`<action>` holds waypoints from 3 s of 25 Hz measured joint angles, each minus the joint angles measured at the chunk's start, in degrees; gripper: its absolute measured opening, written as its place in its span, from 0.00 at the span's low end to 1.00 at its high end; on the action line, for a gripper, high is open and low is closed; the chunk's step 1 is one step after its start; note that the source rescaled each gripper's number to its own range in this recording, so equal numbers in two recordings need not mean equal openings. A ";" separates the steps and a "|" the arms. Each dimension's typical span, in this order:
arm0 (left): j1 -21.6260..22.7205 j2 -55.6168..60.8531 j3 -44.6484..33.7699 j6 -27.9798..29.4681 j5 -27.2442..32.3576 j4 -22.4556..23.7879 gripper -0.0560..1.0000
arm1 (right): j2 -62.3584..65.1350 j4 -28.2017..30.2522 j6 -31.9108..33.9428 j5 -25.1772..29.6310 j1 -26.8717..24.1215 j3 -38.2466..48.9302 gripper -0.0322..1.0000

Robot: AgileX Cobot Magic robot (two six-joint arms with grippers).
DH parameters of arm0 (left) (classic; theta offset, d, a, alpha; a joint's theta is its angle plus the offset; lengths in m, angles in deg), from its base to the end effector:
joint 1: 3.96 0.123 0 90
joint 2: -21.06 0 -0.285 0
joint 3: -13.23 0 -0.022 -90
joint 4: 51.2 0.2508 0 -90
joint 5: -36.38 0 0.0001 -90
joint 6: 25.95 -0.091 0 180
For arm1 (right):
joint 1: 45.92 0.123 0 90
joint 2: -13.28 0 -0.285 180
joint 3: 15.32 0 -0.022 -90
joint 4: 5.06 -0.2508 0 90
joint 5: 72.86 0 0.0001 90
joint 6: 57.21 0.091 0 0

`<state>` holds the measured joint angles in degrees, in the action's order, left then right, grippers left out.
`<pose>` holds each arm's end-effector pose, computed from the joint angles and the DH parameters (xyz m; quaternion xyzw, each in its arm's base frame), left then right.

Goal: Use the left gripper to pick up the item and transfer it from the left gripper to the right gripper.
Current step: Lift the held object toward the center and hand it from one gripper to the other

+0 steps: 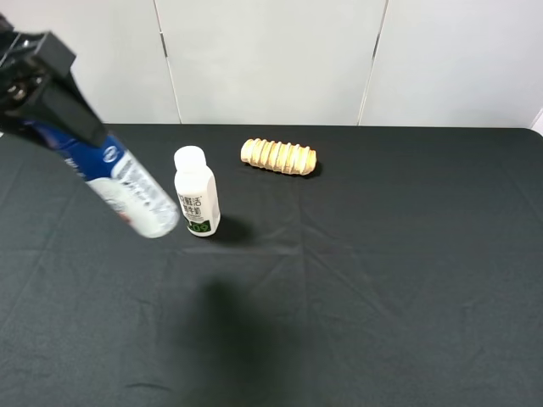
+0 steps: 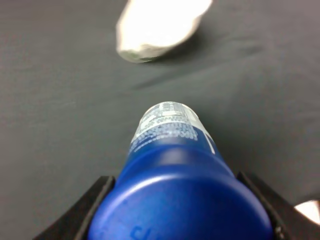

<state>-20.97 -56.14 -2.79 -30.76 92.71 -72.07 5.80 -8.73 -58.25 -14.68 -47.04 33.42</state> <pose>0.2166 -0.0945 0.3353 0.1233 0.9426 -0.1983 0.2385 -0.0035 0.0050 0.2803 0.0000 0.8401 0.0218 0.5419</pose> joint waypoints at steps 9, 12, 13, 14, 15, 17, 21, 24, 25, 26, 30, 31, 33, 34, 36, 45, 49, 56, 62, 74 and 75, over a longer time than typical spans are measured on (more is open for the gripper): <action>0.00 -1.21 0.06 -4.68 -5.50 -13.76 0.07 | -3.17 -2.64 0.00 2.33 0.00 -2.50 1.00; 0.00 -3.68 0.06 -8.26 -5.61 -20.56 0.07 | -10.39 -7.56 -1.90 3.04 0.00 -5.80 1.00; 0.00 -4.60 0.06 -9.43 -5.61 -22.61 0.07 | -12.50 -8.95 -2.93 2.92 0.00 -6.80 1.00; 0.00 -5.68 0.06 -10.95 -5.72 -25.15 0.07 | -14.79 -10.49 -4.13 2.50 0.21 -7.64 1.00; -0.06 -6.81 0.06 -12.48 -5.85 -27.61 0.07 | -16.84 -11.58 -5.23 1.70 0.67 -8.15 1.00; -0.44 -8.77 0.06 -15.27 -6.29 -31.53 0.07 | -20.00 -12.64 -7.16 -0.24 2.51 -8.75 1.00; -2.02 -12.98 0.06 -19.61 -6.92 -38.24 0.07 | -25.37 -12.74 -10.78 -3.27 8.51 -8.98 1.00; -3.46 -15.91 0.06 -22.47 -7.34 -42.09 0.07 | -28.49 -12.74 -13.40 -4.99 13.72 -10.44 1.00; -3.96 -16.83 0.06 -23.39 -7.53 -43.43 0.07 | -29.56 -12.67 -14.39 -5.53 15.47 -11.00 1.00; -4.37 -17.69 0.06 -24.23 -7.74 -44.85 0.07 | -30.70 -12.43 -15.24 -6.24 16.87 -11.65 1.00; -6.30 -20.55 0.06 -26.54 -8.18 -48.97 0.07 | -35.74 -10.64 -17.87 -8.87 23.03 -13.82 1.00; -6.75 -20.96 0.06 -26.70 -8.23 -49.53 0.07 | -36.94 -10.27 -18.57 -9.32 24.60 -14.34 1.00; -7.39 -21.53 0.06 -26.84 -8.44 -50.35 0.07 | -39.88 -9.60 -20.08 -10.34 27.58 -15.43 1.00; -7.56 -21.66 0.06 -26.84 -8.44 -50.50 0.07 | -41.17 -9.53 -20.64 -10.85 29.21 -16.13 1.00; -7.63 -21.73 0.06 -26.93 -8.39 -50.82 0.07 | -44.22 -9.19 -21.68 -11.70 32.11 -17.51 1.00; -7.63 -21.95 0.06 -27.00 -8.34 -52.32 0.07 | -57.33 -4.27 -22.75 -18.32 43.25 -21.46 1.00; -7.63 -21.95 0.06 -27.00 -7.52 -52.48 0.07 | -62.08 -2.79 -22.75 -21.98 44.96 -21.52 1.00; -7.63 -21.95 0.06 -27.00 -3.89 -52.60 0.07 | -67.46 -0.66 -22.93 -26.96 45.15 -21.52 1.00; -7.63 -21.95 0.06 -27.00 -2.60 -52.67 0.07 | -69.84 0.85 -22.93 -27.42 45.15 -21.52 1.00; -7.63 -21.95 0.17 -27.13 -2.97 -53.01 0.07 | -69.96 1.82 -23.34 -27.74 45.31 -21.52 0.10; -7.63 -21.95 0.17 -27.13 -2.97 -53.01 0.07 | -69.96 1.88 -23.34 -27.74 45.31 -21.52 0.10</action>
<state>-28.60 -78.09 -2.62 -57.89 89.74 -125.07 -64.16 -6.85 -81.59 -42.42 -1.73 11.90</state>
